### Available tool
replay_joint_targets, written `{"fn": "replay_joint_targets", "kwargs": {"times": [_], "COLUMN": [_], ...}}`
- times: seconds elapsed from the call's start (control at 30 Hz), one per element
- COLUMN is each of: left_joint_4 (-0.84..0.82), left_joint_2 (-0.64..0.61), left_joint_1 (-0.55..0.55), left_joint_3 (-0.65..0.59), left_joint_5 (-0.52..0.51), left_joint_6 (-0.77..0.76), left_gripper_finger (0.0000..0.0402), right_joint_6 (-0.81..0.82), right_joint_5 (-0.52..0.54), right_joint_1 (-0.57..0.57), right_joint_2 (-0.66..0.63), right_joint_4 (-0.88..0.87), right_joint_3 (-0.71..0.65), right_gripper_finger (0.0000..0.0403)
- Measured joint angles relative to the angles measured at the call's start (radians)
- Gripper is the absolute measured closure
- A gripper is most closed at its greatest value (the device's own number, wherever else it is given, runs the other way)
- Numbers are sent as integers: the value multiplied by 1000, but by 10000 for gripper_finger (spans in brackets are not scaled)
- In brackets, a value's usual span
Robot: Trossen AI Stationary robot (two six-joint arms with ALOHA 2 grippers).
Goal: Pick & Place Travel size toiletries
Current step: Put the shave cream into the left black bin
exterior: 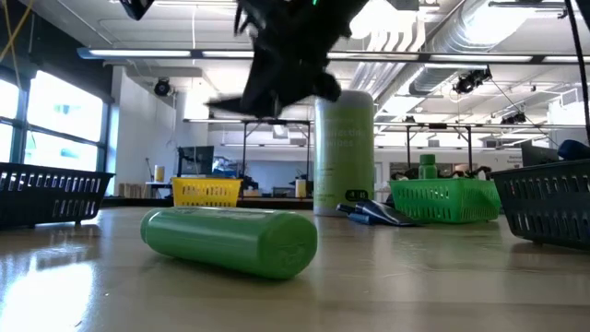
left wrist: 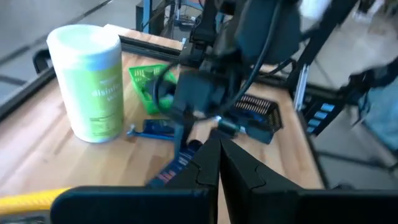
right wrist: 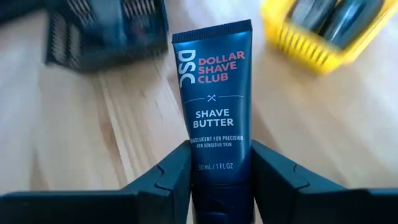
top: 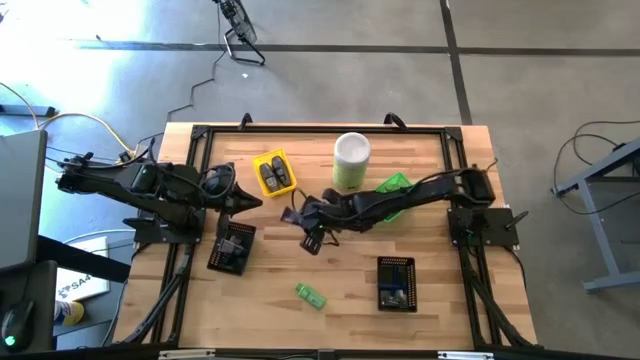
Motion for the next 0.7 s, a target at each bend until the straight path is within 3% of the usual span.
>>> {"fn": "replay_joint_targets", "kwargs": {"times": [0.17,0.4,0.7], "left_joint_4": [14,36,35], "left_joint_2": [9,54,90], "left_joint_1": [0,0,1], "left_joint_3": [0,-2,-2], "left_joint_5": [-2,-24,-79], "left_joint_6": [-140,-217,-304], "left_gripper_finger": [396,389,281], "right_joint_6": [-40,-109,-137], "right_joint_5": [103,225,265], "right_joint_1": [-1,-1,1], "right_joint_2": [-90,-168,-176], "right_joint_4": [3,33,39], "right_joint_3": [1,2,2], "right_gripper_finger": [278,273,274]}}
